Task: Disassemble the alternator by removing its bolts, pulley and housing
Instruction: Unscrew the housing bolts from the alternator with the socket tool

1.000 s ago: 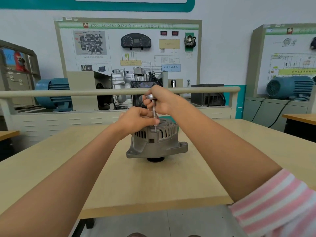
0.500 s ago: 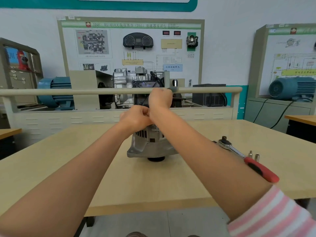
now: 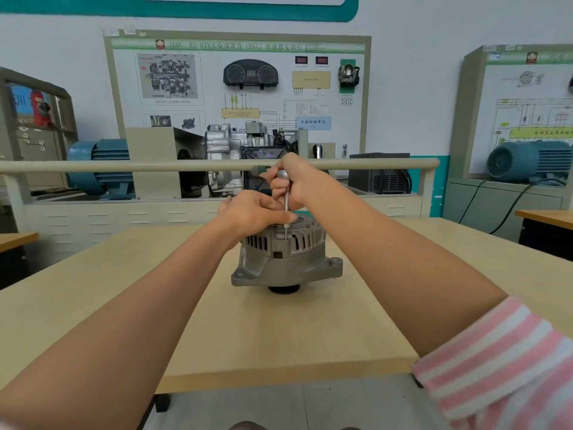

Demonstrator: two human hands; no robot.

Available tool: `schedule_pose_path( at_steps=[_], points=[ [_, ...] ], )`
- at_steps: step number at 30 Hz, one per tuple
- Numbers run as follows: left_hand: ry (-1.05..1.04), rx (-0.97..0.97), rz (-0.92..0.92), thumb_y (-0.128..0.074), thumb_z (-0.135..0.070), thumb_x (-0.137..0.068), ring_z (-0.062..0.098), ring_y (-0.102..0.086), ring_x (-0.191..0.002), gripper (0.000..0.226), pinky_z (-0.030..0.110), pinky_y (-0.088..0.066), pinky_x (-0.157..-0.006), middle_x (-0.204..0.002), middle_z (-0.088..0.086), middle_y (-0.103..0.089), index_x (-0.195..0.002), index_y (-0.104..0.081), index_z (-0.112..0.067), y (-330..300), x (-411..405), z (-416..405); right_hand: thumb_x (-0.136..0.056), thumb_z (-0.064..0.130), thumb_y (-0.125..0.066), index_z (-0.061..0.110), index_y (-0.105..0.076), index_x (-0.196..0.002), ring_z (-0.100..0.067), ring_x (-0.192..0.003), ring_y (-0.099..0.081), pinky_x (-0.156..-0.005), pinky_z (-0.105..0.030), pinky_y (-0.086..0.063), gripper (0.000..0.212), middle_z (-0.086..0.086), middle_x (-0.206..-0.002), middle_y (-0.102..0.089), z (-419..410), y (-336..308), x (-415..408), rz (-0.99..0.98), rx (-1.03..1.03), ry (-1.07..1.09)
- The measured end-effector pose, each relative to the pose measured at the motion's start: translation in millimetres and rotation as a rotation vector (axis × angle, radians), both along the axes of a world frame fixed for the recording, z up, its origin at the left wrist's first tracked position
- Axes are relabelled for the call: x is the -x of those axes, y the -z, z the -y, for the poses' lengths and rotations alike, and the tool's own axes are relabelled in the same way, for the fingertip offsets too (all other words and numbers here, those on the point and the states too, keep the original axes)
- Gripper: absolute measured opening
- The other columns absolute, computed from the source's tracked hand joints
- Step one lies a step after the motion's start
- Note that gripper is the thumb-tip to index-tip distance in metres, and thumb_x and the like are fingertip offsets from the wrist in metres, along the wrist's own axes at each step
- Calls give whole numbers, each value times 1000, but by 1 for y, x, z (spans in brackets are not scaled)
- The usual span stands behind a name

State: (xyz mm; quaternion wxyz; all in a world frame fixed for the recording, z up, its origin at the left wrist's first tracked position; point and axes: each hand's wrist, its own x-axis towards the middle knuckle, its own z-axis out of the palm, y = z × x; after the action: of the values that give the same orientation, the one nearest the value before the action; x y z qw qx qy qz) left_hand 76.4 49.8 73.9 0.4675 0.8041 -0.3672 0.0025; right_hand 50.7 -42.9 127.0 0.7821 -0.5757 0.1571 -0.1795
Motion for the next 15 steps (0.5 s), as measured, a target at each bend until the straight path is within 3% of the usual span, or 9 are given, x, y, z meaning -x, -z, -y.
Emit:
schedule_pose_path(
  at_steps=[3,5,7,9,12,13,15],
  points=[
    [-170,-42,110,-73,-34,-78,8,-58,-78,22,44,-35,-107,-64,-12,-61,-62,-61,-25,3,0,6,-97,11,-41,7,-44,-105,-13,-51,-44,-37,-17,-30,9,-4,-70,-49,-15,2,0,137,-17,303],
    [-243,-92,188,-66,-37,-82,5,-50,-70,27,40,-33,-102,-62,-11,-55,-63,-52,-25,4,0,9,-97,7,-43,2,-37,-120,-17,-64,-46,-46,-19,-34,25,-7,-88,-47,-19,-4,-1,167,-101,388],
    [-232,-102,181,-67,-44,-81,10,-54,-75,29,38,-32,-92,-66,-10,-56,-66,-51,-24,5,1,9,-99,10,-37,0,-46,-105,-15,-55,-40,-47,-22,-34,15,-6,-77,-44,-18,-12,0,119,-132,255],
    [-166,-97,131,-70,-47,-79,15,-58,-85,31,36,-33,-92,-70,-9,-58,-68,-55,-22,3,1,6,-101,13,-33,4,-44,-77,-14,-37,-36,-39,-17,-32,28,-4,-61,-38,-17,-17,2,38,-149,155],
    [44,-31,0,-75,-31,-81,17,-63,-102,13,35,-43,-102,-86,-7,-69,-73,-69,-22,-1,-1,-4,-100,13,-31,12,-41,-79,-8,-18,-27,-29,-8,-23,23,-2,-37,-35,-14,-15,-1,-20,-22,36],
    [103,-14,-42,-75,-25,-82,14,-64,-101,4,26,-49,-95,-93,-6,-72,-80,-73,-21,-3,0,-7,-100,13,-30,10,-42,-81,-6,-18,-27,-28,-8,-22,23,-1,-31,-34,-11,-13,-1,-31,-27,-10],
    [130,-2,-68,-73,-19,-83,13,-65,-96,9,12,-52,-78,-97,-3,-73,-91,-75,-16,-4,-1,-9,-100,11,-29,8,-45,-88,-5,-19,-28,-27,-9,-24,21,1,-29,-32,-4,-12,0,-46,-28,-92]
  ],
)
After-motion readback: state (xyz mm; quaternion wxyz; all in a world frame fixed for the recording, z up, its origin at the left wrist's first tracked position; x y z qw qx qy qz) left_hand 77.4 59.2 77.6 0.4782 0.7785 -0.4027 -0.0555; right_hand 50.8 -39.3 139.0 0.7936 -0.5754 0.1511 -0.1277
